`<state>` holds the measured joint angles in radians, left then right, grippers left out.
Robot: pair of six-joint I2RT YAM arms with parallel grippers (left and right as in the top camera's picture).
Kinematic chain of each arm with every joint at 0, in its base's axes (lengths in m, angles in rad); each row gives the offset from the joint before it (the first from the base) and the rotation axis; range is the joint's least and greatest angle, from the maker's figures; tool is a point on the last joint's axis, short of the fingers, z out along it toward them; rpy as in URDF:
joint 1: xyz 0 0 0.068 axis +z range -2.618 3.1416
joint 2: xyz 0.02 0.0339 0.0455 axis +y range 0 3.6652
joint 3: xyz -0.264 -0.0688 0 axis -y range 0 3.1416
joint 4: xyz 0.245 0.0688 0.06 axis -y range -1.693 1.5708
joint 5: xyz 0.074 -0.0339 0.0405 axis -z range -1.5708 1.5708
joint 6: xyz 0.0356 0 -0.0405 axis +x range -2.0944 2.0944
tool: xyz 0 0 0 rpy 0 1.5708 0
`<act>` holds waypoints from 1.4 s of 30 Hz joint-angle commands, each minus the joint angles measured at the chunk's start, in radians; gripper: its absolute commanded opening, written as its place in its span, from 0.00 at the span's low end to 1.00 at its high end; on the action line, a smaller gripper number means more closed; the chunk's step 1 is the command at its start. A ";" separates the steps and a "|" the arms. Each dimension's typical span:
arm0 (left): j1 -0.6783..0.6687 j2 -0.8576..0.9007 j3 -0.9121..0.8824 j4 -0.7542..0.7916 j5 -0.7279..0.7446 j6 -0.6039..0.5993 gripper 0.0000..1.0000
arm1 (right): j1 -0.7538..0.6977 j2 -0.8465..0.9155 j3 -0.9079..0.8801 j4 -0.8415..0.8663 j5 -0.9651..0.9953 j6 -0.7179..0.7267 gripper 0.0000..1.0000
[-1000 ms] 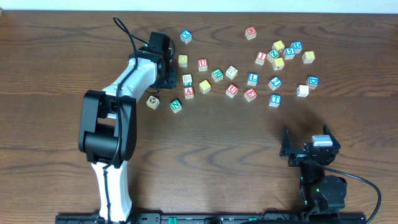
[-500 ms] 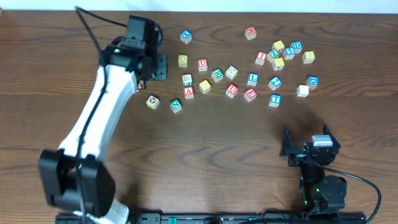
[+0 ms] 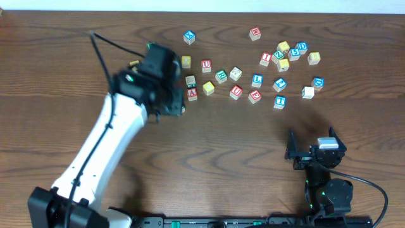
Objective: Spell out CORL
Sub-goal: 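Carry the C block toward the near open table and set it down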
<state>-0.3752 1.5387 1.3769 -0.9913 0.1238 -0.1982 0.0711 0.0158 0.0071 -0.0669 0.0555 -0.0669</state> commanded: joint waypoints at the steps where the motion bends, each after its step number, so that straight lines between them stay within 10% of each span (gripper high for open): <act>1: -0.090 -0.060 -0.174 0.089 -0.091 -0.129 0.08 | -0.006 -0.004 -0.002 -0.004 -0.003 -0.002 0.99; 13: -0.204 -0.021 -0.505 0.502 -0.107 -0.294 0.08 | -0.006 -0.004 -0.002 -0.004 -0.003 -0.002 0.99; 39: -0.205 0.184 -0.507 0.542 -0.154 -0.313 0.08 | -0.006 -0.004 -0.002 -0.004 -0.003 -0.002 0.99; 42: -0.205 0.184 -0.507 0.547 -0.154 -0.313 0.34 | -0.006 -0.004 -0.002 -0.004 -0.003 -0.002 0.99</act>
<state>-0.5797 1.6871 0.8776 -0.4400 -0.0257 -0.4961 0.0711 0.0158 0.0071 -0.0673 0.0555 -0.0669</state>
